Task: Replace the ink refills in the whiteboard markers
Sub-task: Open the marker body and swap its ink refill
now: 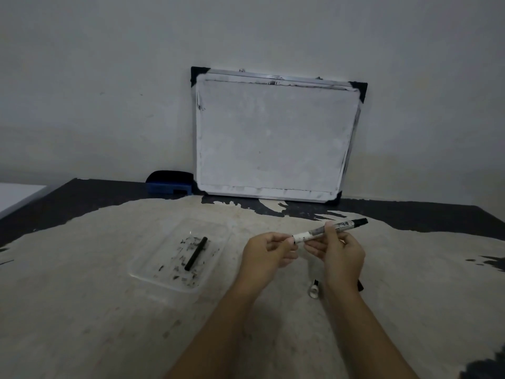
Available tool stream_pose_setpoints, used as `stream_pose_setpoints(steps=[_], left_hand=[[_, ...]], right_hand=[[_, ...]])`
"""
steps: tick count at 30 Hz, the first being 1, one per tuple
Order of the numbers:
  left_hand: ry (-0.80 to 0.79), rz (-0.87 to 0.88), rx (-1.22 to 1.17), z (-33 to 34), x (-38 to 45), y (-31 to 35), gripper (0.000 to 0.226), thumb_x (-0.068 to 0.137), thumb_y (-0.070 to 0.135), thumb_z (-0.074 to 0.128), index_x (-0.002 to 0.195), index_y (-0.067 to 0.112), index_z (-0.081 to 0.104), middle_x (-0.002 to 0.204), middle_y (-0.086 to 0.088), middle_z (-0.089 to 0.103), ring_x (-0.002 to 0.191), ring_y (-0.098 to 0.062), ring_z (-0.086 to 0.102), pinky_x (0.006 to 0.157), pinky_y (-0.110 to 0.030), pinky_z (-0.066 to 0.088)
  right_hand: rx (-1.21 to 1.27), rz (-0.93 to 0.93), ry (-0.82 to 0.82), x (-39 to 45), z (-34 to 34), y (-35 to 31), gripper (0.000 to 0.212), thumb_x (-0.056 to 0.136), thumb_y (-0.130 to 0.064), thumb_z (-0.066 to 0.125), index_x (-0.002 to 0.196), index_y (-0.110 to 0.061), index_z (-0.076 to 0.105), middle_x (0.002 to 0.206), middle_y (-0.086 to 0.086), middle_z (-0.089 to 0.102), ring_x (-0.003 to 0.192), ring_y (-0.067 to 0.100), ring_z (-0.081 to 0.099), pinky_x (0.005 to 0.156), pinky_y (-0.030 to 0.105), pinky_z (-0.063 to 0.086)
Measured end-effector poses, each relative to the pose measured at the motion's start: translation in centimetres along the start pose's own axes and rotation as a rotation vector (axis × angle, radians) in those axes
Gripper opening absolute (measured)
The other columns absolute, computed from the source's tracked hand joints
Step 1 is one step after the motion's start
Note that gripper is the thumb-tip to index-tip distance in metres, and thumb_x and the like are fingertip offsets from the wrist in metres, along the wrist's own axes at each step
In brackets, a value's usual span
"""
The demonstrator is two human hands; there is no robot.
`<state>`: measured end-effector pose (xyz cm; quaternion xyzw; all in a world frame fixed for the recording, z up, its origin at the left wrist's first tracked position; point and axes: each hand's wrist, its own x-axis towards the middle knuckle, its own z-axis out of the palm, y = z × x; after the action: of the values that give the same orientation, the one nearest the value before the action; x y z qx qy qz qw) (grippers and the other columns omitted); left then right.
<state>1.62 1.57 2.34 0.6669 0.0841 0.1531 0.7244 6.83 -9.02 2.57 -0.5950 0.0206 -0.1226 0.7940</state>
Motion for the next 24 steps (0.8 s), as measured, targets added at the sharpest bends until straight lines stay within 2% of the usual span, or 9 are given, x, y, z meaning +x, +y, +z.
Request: stream_pose_setpoints(steps=[4,6,7,10,13,16,18,21,24], left_hand=[[0.1,-0.047,-0.024,-0.1,0.3,-0.2,0.022,0.094,0.015,0.048,0.097,0.005,0.067,0.091,-0.011,0.07,0.076,-0.013,0.067,0.074,-0.022,0.055],[0.175,-0.034,-0.024,-0.3,0.5,-0.1,0.027,0.095,0.014,0.042,0.099,0.003,0.066,0.093,-0.01,0.069,0.079,-0.012,0.066,0.075,-0.02,0.054],[0.21,-0.012,-0.023,-0.4,0.6,-0.1,0.027,0.095,0.014,0.041,0.098,0.005,0.066,0.094,-0.009,0.069,0.081,-0.012,0.066,0.077,-0.02,0.054],[0.296,0.053,-0.058,-0.6,0.7,0.2,0.027,0.097,0.014,0.039,0.094,0.012,0.066,0.094,-0.007,0.069,0.088,-0.014,0.067,0.085,-0.026,0.053],[0.332,0.06,-0.101,-0.8,1.0,0.3,0.029,0.097,0.012,0.038,0.095,0.009,0.066,0.094,-0.008,0.069,0.086,-0.017,0.067,0.083,-0.024,0.053],[0.326,0.051,-0.09,-0.9,0.9,0.0,0.029,0.097,0.012,0.037,0.099,0.006,0.066,0.094,-0.008,0.069,0.088,-0.017,0.067,0.081,-0.022,0.053],[0.319,0.048,-0.081,-0.8,0.9,-0.2,0.028,0.097,0.012,0.038,0.1,0.006,0.066,0.094,-0.007,0.069,0.085,-0.013,0.066,0.078,-0.018,0.055],[0.306,0.049,-0.075,-0.8,0.9,0.0,0.026,0.096,0.012,0.04,0.097,0.008,0.066,0.092,-0.006,0.069,0.081,-0.009,0.066,0.075,-0.016,0.054],[0.291,0.057,-0.071,-0.8,0.7,0.0,0.024,0.096,0.014,0.041,0.093,0.012,0.065,0.091,-0.005,0.069,0.084,-0.011,0.066,0.081,-0.021,0.055]], right_hand=[[-0.2,-0.541,-0.015,-1.5,0.9,-1.7,0.013,0.09,-0.017,0.059,0.084,-0.006,0.057,0.071,0.0,0.068,0.06,0.012,0.068,0.053,0.021,0.056],[-0.292,-0.672,-0.096,-2.1,1.0,-1.6,0.008,0.089,-0.013,0.06,0.084,-0.009,0.055,0.071,-0.009,0.065,0.064,0.008,0.066,0.056,0.016,0.053],[-0.36,-0.634,-0.145,-2.2,1.0,-1.1,0.008,0.089,-0.013,0.06,0.084,-0.01,0.056,0.07,-0.011,0.064,0.065,0.003,0.065,0.056,0.013,0.052],[-0.494,-0.373,-0.246,-1.6,0.5,0.4,0.011,0.09,-0.014,0.06,0.08,-0.011,0.058,0.067,-0.009,0.064,0.062,-0.005,0.063,0.056,0.011,0.049],[-0.309,-0.227,-0.198,-0.3,0.0,0.3,0.013,0.091,-0.015,0.057,0.082,-0.006,0.059,0.071,0.006,0.069,0.059,0.013,0.069,0.057,0.028,0.059],[-0.258,-0.099,-0.189,0.3,-0.5,0.8,0.021,0.091,-0.016,0.057,0.085,0.004,0.059,0.073,0.017,0.07,0.053,0.02,0.069,0.053,0.031,0.06],[-0.33,-0.109,-0.191,0.2,-0.6,1.0,0.02,0.09,-0.016,0.058,0.086,0.004,0.059,0.075,0.02,0.07,0.055,0.022,0.069,0.055,0.034,0.06],[-0.344,-0.233,-0.172,0.2,-0.5,0.5,0.014,0.09,-0.014,0.059,0.085,-0.001,0.06,0.075,0.012,0.07,0.063,0.023,0.07,0.06,0.033,0.06],[-0.387,-0.173,-0.248,0.1,-0.6,1.0,0.015,0.089,-0.014,0.06,0.083,0.0,0.059,0.073,0.014,0.07,0.061,0.028,0.07,0.064,0.046,0.06]])
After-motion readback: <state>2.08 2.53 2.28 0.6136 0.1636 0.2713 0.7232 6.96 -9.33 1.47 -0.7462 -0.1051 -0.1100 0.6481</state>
